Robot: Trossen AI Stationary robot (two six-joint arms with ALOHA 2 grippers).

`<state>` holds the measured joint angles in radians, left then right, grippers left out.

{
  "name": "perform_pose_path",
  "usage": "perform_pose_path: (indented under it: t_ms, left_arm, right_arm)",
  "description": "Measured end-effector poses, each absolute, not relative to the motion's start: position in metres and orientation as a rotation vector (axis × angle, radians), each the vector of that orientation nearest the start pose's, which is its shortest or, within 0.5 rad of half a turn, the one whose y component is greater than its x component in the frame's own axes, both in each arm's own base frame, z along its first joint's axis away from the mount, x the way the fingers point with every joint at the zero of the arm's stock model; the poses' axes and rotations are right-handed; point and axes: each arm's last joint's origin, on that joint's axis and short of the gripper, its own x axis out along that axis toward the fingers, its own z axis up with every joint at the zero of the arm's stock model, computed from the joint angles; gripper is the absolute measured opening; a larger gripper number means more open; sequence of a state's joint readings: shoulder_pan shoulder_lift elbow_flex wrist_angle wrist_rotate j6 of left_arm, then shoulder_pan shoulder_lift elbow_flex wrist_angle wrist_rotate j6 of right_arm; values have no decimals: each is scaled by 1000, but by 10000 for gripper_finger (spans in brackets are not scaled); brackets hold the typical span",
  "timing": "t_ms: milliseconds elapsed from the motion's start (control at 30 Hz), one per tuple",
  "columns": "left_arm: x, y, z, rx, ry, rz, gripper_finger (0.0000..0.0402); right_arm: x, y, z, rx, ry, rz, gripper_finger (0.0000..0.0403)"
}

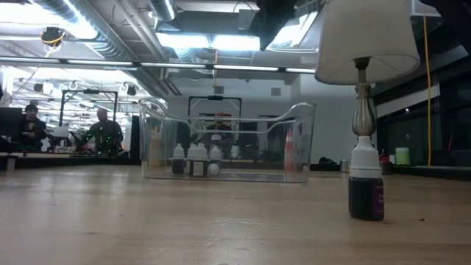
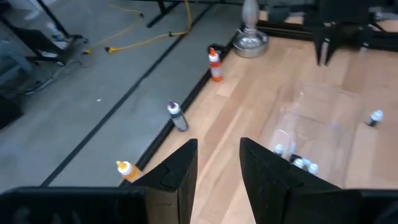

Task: Pick & Place food coloring
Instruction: Put the red food coloring bottle into the transparent bin

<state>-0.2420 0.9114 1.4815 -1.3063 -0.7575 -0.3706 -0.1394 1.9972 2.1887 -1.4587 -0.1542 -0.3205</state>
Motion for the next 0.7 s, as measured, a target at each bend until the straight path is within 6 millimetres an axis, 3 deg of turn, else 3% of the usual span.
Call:
perform_pose_path:
  t_ms: [367,500,700]
  left_arm:
    - [97,-4,432,20,592,587,116]
    - [95,-3,430,21,623,598,116]
    - [92,-3,428,35,651,603,116]
  right_arm:
    - [363,-20,353,-36,1392,118,24]
    - [334,-10,330,35,1488,54,19]
    - [295,8,300,197,1409,21,18]
